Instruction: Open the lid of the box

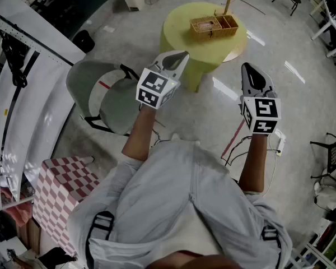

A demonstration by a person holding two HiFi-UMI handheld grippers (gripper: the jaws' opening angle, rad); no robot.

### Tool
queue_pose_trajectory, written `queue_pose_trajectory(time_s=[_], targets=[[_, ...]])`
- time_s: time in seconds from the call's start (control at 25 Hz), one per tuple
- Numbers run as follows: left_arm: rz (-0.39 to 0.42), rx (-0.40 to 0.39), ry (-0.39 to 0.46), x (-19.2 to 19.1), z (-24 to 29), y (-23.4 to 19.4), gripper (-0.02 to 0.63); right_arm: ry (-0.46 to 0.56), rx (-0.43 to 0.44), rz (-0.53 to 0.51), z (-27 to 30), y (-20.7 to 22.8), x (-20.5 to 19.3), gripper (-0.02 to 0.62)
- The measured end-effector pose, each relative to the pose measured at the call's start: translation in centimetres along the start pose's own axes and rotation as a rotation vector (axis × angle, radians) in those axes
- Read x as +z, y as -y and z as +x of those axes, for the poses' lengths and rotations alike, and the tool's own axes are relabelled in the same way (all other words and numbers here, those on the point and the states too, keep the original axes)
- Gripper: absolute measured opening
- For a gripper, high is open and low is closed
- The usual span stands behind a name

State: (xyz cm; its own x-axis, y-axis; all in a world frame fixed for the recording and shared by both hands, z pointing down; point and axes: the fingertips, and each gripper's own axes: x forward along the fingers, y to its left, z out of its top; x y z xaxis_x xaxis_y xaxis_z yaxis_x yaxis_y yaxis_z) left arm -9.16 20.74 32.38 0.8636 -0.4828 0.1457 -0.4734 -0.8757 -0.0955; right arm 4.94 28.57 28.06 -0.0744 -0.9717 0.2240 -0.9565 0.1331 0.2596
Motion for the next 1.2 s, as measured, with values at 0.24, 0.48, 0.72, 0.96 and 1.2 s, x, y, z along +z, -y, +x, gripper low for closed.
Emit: queue_pose_trajectory(time_s=[0.24,0.48,0.72,0.96,1.2], targets=[[-0.002,0.013,-0.004,0.2,-0.5,-0.1,0.029,0.009,-0.003,0.013,-0.4,-0.1,0.1,0.023],[0.002,0.039,-0.003,0.6,0.2,0.9,0.029,0.043,0.022,0.056,-1.0,1.5,-0.2,0.023],[-0.056,0.019,0.001,-0.3,1.2,2.5,0.030,-0.006,0.055,0.090,-0.6,2.7,-2.5,0.023],[-0.059,0.059,-0.040,-1.4,3.2,1.6,0.029,-0.024,0.024,0.084,0.8,4.7,-3.6,0.023],[-0.044,0.076,-0.044,-1.8,6.3,-0.9,0.030,-0.013,0.062,0.079,4.3,5.9,-3.5,0.023]])
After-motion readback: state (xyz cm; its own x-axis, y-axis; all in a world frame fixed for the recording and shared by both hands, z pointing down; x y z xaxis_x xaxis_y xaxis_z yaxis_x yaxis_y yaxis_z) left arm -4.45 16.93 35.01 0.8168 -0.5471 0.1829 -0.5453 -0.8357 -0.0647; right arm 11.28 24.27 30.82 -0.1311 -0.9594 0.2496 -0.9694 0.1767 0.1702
